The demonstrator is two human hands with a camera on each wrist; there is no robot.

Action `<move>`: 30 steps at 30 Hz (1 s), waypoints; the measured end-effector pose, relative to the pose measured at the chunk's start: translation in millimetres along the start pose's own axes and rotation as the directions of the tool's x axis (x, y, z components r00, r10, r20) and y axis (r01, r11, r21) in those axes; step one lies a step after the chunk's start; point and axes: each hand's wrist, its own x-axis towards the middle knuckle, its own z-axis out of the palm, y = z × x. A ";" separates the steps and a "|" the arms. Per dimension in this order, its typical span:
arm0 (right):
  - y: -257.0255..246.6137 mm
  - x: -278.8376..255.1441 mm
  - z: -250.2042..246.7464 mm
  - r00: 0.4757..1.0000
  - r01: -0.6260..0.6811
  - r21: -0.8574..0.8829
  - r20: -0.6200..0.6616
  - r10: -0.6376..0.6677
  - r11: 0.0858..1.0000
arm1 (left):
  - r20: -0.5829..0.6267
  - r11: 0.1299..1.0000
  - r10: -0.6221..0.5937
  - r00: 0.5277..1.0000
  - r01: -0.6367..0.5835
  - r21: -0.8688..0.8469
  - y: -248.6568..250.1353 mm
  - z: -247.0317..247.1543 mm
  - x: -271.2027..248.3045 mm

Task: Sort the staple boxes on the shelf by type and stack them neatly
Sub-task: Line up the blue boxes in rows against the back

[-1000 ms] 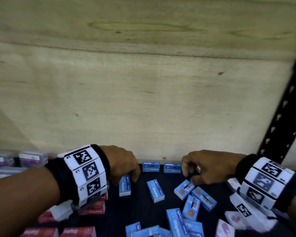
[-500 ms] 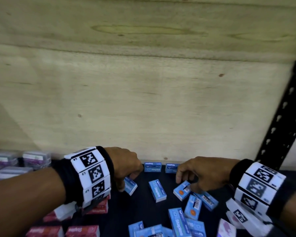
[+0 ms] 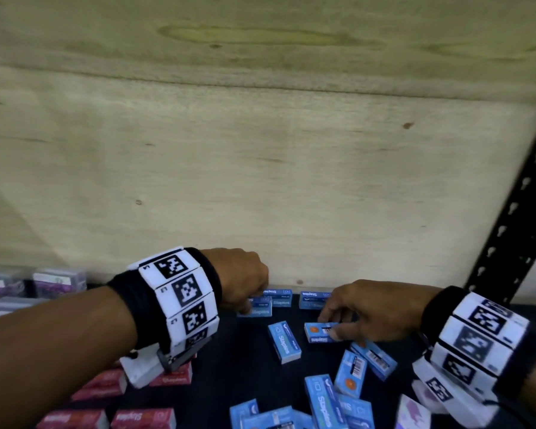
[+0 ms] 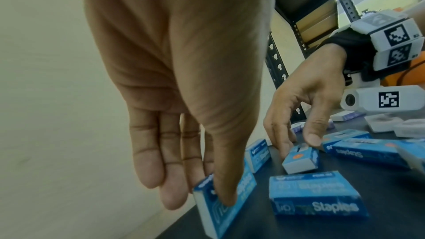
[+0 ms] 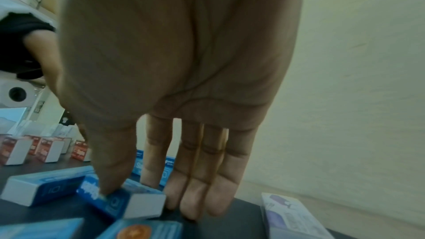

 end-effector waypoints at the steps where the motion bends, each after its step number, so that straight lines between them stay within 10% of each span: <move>1: -0.3 -0.1 0.6 1.000 0.005 -0.025 -0.006 -0.005 1.000 | -0.008 1.000 0.002 1.000 -0.002 0.002 2.5 -1.1 2.4; 30: 23.4 12.0 2.2 0.983 -0.015 -0.165 -0.180 -0.015 0.986 | -0.110 0.995 0.099 0.989 -0.101 -0.013 23.0 -7.4 16.7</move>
